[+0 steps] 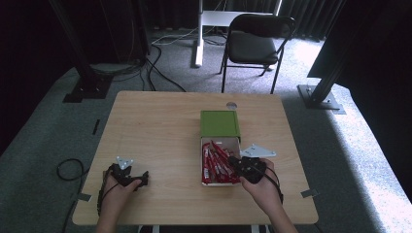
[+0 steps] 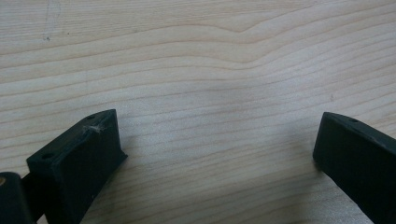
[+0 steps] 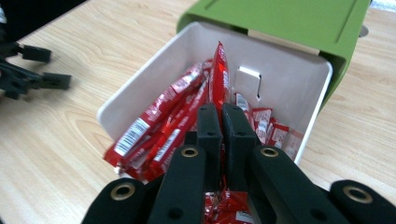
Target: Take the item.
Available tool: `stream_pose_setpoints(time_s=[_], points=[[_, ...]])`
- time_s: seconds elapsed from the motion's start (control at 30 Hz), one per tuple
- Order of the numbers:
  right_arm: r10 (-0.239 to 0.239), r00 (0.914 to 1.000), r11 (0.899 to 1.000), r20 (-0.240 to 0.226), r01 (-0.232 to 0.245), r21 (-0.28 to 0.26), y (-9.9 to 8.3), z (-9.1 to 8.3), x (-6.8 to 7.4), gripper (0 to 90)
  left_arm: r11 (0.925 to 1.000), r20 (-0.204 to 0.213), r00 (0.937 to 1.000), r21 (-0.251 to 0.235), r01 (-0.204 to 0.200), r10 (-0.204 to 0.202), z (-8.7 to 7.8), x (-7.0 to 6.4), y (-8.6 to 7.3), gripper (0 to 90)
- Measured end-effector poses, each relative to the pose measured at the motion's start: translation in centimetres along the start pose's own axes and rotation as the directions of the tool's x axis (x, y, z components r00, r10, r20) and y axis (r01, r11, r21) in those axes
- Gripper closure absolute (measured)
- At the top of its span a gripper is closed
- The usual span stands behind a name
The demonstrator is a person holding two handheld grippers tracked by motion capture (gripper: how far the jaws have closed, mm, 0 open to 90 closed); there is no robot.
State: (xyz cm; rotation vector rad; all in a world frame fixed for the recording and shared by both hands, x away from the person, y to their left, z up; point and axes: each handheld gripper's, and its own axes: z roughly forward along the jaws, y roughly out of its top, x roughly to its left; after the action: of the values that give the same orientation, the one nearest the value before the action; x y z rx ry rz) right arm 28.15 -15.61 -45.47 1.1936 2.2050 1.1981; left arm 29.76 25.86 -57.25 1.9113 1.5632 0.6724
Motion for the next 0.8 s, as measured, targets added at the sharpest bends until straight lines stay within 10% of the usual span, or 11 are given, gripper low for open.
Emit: stream_pose_setpoints(time_s=[0.8], points=[[0.040,0.9986,0.992,0.034,-0.036,-0.123,2.0,-3.6,-2.1,86.8,1.0000,0.001,1.0000,0.000,0.000,0.000,0.0,0.0,0.0,1.9]])
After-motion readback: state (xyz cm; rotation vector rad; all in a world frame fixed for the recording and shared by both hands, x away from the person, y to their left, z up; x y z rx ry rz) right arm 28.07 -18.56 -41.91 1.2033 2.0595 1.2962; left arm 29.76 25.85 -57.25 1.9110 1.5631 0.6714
